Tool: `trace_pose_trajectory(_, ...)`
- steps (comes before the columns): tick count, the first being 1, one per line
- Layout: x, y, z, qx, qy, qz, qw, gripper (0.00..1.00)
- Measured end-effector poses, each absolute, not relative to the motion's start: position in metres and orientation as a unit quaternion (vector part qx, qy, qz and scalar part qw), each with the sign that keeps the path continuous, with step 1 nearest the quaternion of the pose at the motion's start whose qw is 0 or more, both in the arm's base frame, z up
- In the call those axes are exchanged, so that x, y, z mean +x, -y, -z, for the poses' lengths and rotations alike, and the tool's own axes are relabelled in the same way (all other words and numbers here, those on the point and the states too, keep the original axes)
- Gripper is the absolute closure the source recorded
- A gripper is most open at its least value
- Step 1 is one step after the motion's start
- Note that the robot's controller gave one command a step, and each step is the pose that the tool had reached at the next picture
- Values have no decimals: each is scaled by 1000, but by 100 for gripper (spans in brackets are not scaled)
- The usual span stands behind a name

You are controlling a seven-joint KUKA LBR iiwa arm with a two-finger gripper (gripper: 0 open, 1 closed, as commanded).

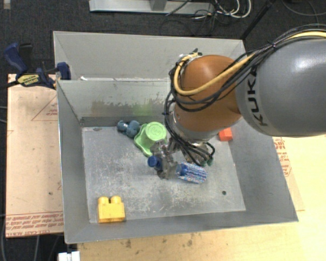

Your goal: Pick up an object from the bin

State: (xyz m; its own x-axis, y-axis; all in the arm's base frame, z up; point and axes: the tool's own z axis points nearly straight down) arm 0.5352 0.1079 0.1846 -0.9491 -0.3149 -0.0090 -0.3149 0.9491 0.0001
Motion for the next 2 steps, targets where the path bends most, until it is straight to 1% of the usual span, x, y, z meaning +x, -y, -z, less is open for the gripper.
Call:
trace_pose_trajectory(1, 555, -104, -226, -143, -990, -1, 4, 100)
trace_pose_trajectory(2, 553, -104, -223, -143, -990, -1, 1, 0)
